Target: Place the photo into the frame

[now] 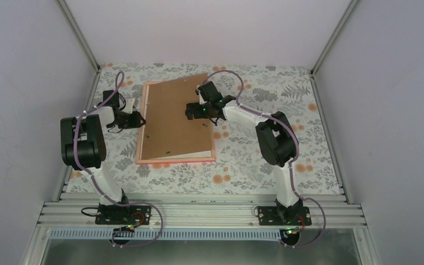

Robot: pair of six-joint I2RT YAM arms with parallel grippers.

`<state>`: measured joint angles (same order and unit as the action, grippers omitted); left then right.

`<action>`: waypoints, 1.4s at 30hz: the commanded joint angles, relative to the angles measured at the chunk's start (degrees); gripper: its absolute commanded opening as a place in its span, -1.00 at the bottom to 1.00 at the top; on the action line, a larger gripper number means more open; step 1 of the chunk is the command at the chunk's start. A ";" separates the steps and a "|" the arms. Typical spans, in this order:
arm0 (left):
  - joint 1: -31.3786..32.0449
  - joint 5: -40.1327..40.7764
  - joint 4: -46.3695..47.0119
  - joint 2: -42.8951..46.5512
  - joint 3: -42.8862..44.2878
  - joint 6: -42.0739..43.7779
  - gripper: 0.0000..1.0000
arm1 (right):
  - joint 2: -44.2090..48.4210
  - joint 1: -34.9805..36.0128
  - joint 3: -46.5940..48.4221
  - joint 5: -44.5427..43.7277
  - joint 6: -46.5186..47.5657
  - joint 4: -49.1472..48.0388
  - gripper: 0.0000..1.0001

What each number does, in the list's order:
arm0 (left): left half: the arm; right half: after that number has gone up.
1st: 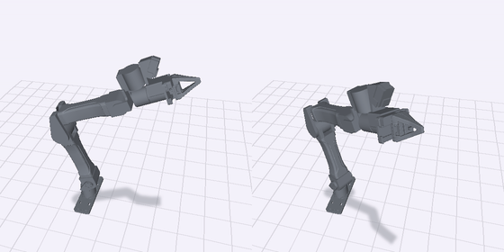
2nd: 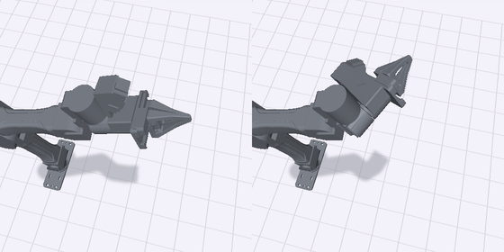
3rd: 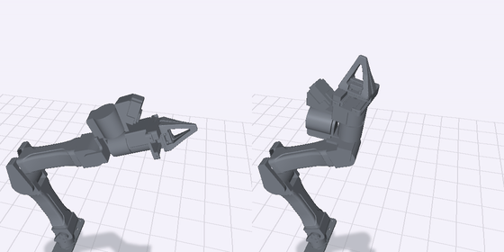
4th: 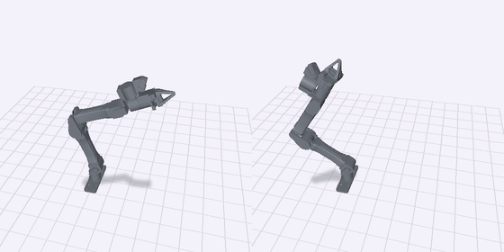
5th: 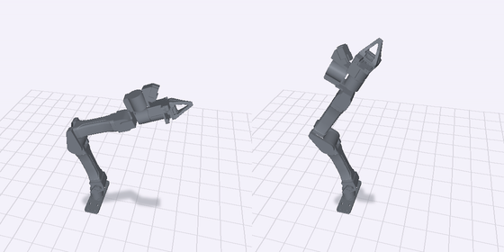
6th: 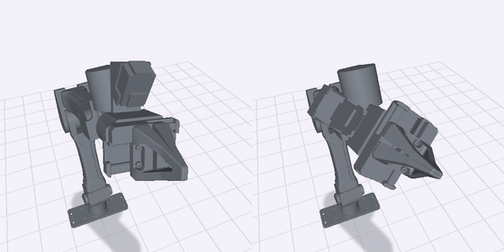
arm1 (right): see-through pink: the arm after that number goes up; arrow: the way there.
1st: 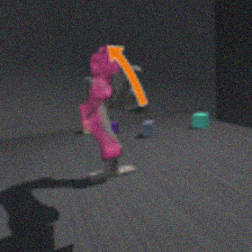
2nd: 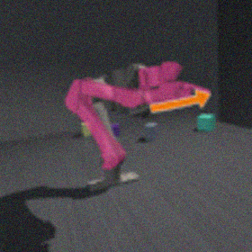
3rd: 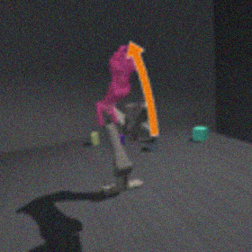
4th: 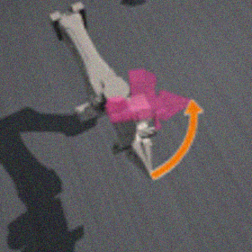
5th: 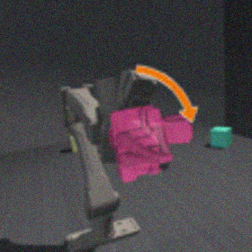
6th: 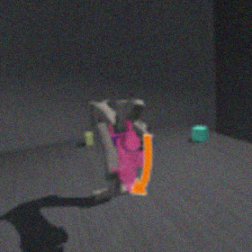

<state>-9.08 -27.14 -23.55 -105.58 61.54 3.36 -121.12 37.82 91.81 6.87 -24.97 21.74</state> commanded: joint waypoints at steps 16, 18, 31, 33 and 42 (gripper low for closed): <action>0.56 -1.08 1.81 1.27 -1.06 -0.62 -0.33 | 2.38 -7.28 -0.75 25.49 0.65 -1.65 1.00; 0.56 -1.15 1.80 1.18 -1.04 -0.63 -0.33 | 1.29 -7.02 -0.21 25.79 0.38 -2.17 1.00; 1.20 -0.31 2.38 2.84 -1.23 0.81 -0.27 | -1.03 -7.24 -1.29 19.92 8.49 2.67 1.00; 2.19 0.43 2.34 2.72 -1.10 1.70 -0.25 | -2.91 -7.13 -2.02 20.91 8.43 1.75 1.00; 6.57 2.96 -0.13 2.18 -1.19 5.99 -0.23 | -2.45 -7.67 -9.65 22.54 10.14 2.51 0.97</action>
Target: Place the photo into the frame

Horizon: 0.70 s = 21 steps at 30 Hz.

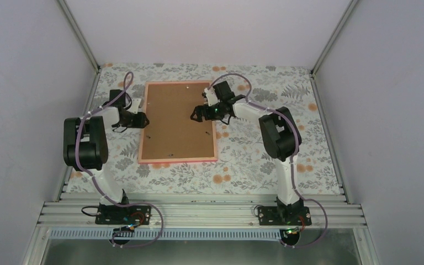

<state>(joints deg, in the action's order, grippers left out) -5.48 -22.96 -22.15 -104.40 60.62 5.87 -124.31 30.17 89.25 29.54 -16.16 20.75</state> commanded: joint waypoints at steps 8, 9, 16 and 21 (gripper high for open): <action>3.83 -0.82 -3.60 7.15 -2.96 10.63 -0.16 | 9.66 -0.30 -17.25 2.59 6.58 -0.52 0.93; 3.67 -1.71 -3.56 8.91 -2.99 12.48 -0.11 | 10.82 -0.27 -16.12 2.80 9.02 -0.62 0.92; 5.30 -11.64 -11.33 23.73 -7.44 40.95 0.14 | 16.82 1.35 -12.24 15.95 18.14 0.16 0.54; 8.55 -15.96 -18.78 33.79 -16.53 62.06 0.31 | 14.38 5.83 -13.94 19.00 18.97 1.33 0.10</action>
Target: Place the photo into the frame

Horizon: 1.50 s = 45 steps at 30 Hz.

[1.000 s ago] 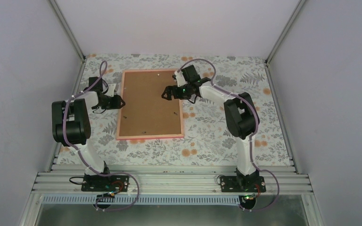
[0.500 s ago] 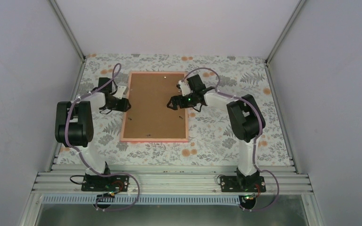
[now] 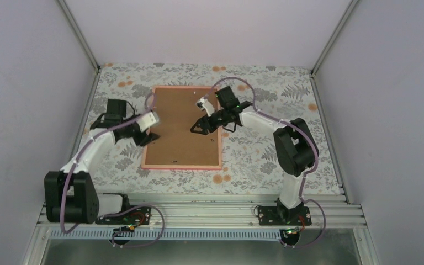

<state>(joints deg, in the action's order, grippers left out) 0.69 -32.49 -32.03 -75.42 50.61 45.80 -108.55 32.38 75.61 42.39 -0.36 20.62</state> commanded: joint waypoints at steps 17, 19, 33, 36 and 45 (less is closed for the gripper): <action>23.74 5.19 5.89 1.91 -18.59 25.42 0.30 | -12.60 4.72 -3.35 1.60 7.20 5.03 -0.32; 24.65 6.72 7.98 -0.01 -18.30 24.05 0.29 | -12.38 4.71 -4.33 0.89 7.52 4.79 -0.35; 26.82 10.22 6.03 -2.36 -19.78 28.19 -0.18 | -12.00 3.33 -7.76 -1.06 8.84 4.08 -0.38; 26.91 10.66 3.71 -2.23 -19.58 30.45 -0.29 | -11.61 3.22 -8.25 -1.16 9.23 3.97 -0.39; 26.91 10.70 -3.89 -0.86 -17.38 34.67 -0.75 | -10.64 2.96 -9.94 -1.55 9.34 2.99 -0.44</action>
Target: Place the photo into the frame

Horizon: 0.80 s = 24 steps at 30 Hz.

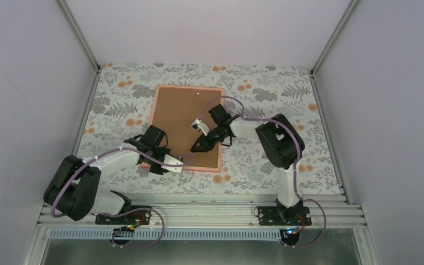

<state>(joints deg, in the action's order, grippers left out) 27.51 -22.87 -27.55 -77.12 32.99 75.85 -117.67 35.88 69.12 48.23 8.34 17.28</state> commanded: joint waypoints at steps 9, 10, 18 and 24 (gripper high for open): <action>-6.59 -6.33 -10.94 5.18 12.41 -12.45 -0.17 | 3.21 -0.42 -3.69 -4.68 -0.94 4.36 -0.46; -8.43 -6.64 -10.26 5.04 13.68 -15.83 -0.12 | 4.19 -0.32 -3.54 -4.21 -1.56 3.60 -0.46; -22.06 2.94 -2.73 -3.36 17.62 -38.20 0.12 | 7.17 1.63 -0.48 -3.24 -6.89 -1.09 -0.44; -25.53 4.04 -2.75 -9.91 19.35 -46.61 0.15 | 4.78 4.19 0.95 -3.66 -8.95 -4.34 -0.45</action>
<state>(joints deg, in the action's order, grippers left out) 3.03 -19.70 -30.83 -84.40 50.39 38.22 -112.33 37.98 68.18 45.23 1.52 16.23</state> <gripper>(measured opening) 0.575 0.277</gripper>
